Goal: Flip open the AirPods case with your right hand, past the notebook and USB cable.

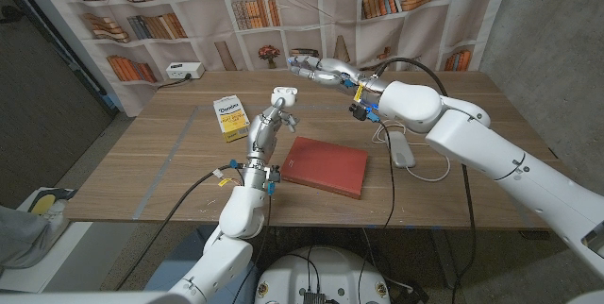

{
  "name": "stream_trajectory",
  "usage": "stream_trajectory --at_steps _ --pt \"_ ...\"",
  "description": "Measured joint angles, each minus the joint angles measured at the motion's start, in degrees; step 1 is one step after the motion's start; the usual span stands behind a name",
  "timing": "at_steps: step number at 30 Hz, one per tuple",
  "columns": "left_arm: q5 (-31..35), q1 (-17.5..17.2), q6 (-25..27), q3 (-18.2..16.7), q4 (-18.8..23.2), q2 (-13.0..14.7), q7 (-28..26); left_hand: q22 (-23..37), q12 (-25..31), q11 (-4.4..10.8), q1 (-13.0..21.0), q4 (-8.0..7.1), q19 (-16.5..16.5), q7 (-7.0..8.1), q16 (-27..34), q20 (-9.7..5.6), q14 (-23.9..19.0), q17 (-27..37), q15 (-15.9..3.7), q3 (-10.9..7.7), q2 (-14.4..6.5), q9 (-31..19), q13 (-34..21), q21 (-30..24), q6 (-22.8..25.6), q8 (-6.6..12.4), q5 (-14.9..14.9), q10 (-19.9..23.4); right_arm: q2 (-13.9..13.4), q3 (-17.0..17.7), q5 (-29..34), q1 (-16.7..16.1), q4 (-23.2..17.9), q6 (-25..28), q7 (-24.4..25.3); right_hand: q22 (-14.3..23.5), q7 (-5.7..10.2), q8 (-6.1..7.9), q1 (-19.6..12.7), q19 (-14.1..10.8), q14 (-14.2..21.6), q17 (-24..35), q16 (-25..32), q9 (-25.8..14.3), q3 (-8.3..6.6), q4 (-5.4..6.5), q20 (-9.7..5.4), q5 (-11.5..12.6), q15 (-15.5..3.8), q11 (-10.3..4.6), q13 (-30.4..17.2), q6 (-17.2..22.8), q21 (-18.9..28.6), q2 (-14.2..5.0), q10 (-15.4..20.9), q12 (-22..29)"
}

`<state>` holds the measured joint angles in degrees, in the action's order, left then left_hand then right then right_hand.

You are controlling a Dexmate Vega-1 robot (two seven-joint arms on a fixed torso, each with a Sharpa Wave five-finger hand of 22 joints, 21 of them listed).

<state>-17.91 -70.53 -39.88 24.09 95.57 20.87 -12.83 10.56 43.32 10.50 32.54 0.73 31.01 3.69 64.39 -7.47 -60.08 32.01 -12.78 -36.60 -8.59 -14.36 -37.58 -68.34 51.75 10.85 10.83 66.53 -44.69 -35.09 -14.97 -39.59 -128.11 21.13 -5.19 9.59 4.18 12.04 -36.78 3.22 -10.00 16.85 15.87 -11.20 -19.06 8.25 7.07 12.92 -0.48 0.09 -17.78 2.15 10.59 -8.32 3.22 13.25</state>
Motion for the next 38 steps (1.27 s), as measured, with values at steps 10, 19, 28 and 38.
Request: stream_trajectory --at_steps 10,19,28,38 --pt "-0.18 -0.4 -0.3 -0.29 -0.46 -0.23 0.05 0.0 0.0 0.2 -0.01 0.0 0.0 0.29 -0.09 0.0 0.0 0.0 0.0 0.01 0.0 -0.01 0.0 0.0 -0.31 0.0 0.2 -0.2 -0.54 1.25 -0.77 -2.13 0.71 -2.76 1.08 0.0 -0.31 0.0 0.79 -0.42 0.09 -0.37 0.0 0.29 0.41 -0.42 0.41 -0.35 0.52 1.22 0.2 0.31 0.22 0.11 0.01 -0.33" --pt "-0.14 -0.34 -0.31 -0.07 -0.82 -0.67 0.02 0.0 -0.35 0.2 -0.02 0.15 0.31 0.21 -0.26 0.32 0.0 0.0 0.0 -0.14 0.0 -0.01 0.0 0.0 -0.4 0.0 0.2 -0.2 -2.04 3.74 -1.85 -5.68 0.81 -5.35 2.36 0.01 -0.51 0.0 1.2 -1.45 0.09 -0.88 0.0 0.28 0.81 -0.84 -0.62 -0.35 0.52 1.63 0.24 0.73 0.44 -0.3 0.42 -0.32" --pt "0.2 -0.2 -0.2 0.22 -0.84 -0.86 -0.02 -0.01 -0.34 0.2 -0.45 0.32 0.31 0.21 -0.26 0.31 0.0 -0.01 0.0 0.02 0.01 -0.01 -0.1 0.35 -0.4 -0.01 0.19 -0.21 -2.55 4.75 -2.38 -7.32 0.8 -6.92 3.09 0.01 -0.4 0.0 1.65 -1.66 0.09 -1.38 -0.42 0.28 0.79 -1.62 -0.83 -0.34 0.52 1.62 0.5 0.84 0.67 -0.29 0.42 -0.31" --pt "0.42 -0.42 -0.13 0.31 -0.48 -0.82 -0.08 -0.01 -0.34 0.2 -0.59 0.57 0.31 0.21 -0.26 0.31 -0.31 -0.01 0.3 -0.23 0.14 -0.02 -0.21 0.34 -0.4 -0.01 0.18 -0.21 -2.77 5.32 -2.59 -8.47 0.74 -7.99 3.71 0.01 -0.42 -0.24 1.88 -2.17 0.09 -1.7 -0.42 0.27 0.79 -2.25 -0.93 -0.34 0.51 1.62 0.77 1.43 0.67 -0.53 0.42 -0.28"
